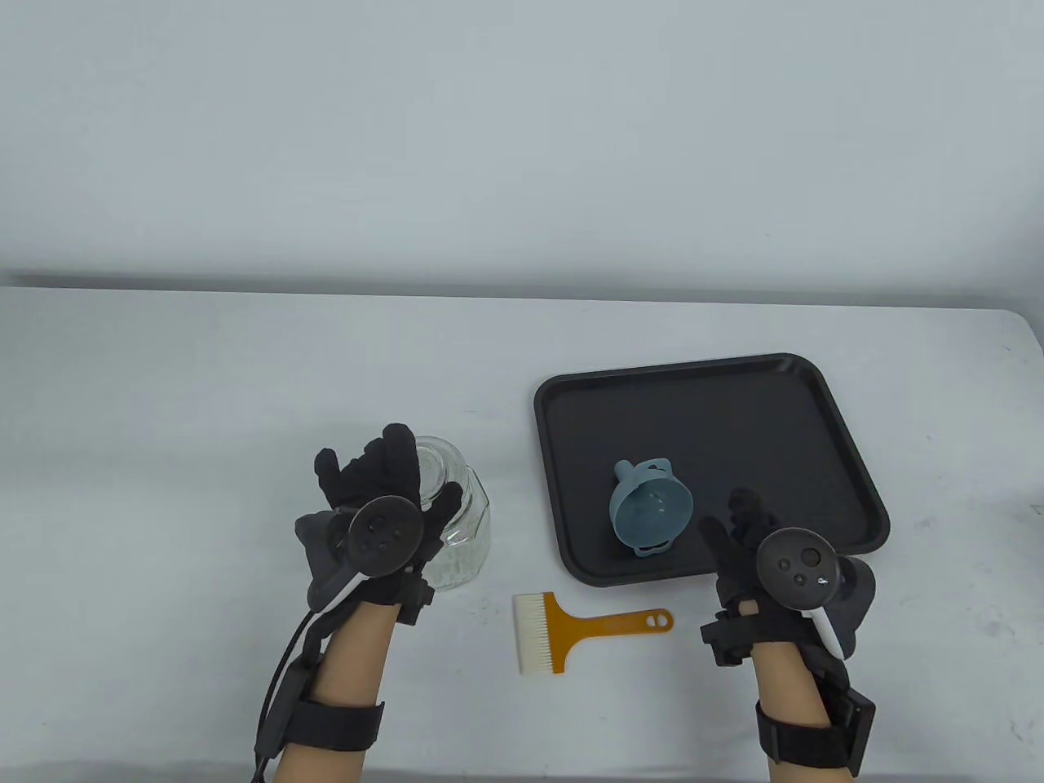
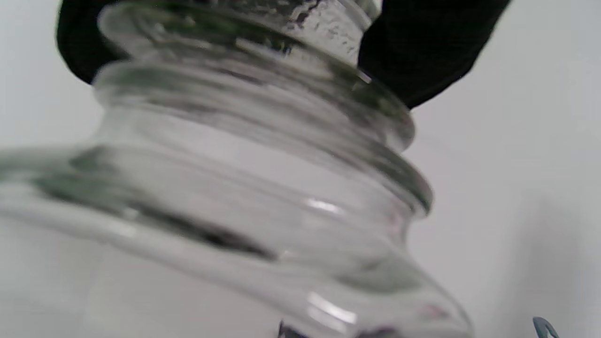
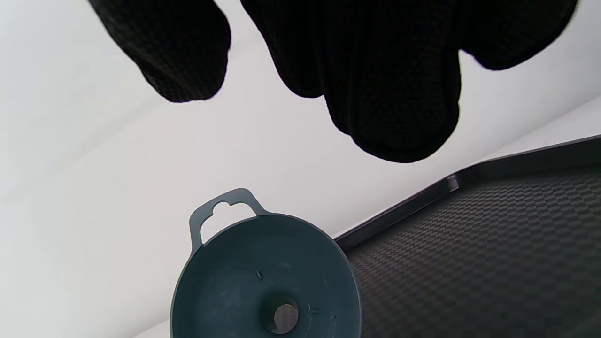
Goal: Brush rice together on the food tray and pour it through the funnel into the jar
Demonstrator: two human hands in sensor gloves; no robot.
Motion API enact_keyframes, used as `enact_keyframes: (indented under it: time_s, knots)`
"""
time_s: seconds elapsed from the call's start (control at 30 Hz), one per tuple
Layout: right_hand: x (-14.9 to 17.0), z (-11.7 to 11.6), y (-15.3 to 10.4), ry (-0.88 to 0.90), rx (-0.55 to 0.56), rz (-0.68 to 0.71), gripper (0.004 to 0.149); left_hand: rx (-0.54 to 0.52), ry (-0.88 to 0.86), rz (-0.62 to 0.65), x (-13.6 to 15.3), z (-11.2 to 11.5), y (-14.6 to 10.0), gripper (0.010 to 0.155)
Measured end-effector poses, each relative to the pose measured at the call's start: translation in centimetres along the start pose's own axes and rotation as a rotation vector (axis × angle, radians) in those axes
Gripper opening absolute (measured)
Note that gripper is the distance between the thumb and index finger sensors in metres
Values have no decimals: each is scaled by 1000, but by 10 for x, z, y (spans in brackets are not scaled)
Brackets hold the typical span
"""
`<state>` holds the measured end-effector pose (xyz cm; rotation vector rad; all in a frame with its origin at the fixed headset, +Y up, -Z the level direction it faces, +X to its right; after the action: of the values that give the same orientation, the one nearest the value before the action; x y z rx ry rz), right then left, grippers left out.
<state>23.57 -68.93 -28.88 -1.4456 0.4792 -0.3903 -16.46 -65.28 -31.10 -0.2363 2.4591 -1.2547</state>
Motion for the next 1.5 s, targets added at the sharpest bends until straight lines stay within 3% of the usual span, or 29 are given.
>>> enact_keyframes:
  time_s: [1.0,1.5]
  knots:
    - [0,2,0,12,-12,-5,60,97,82,8,-12,7,4,90]
    - [-4,-5,1,-30,-49,17,64,100,4,-14,-7,11,-9,89]
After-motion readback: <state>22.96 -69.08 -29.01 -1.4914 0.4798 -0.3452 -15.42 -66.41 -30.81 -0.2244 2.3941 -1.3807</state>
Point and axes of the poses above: the tracker on the back of each hand, its own x axis roughly to the little-finger side, its own y axis roughly from the wrist to the fingertips, z = x × y, the point moved 1 cm from there along y, roughly from the wrist to the fingertips, and after that the axes turned 14 degrees about -x, right-handed, at the moved point
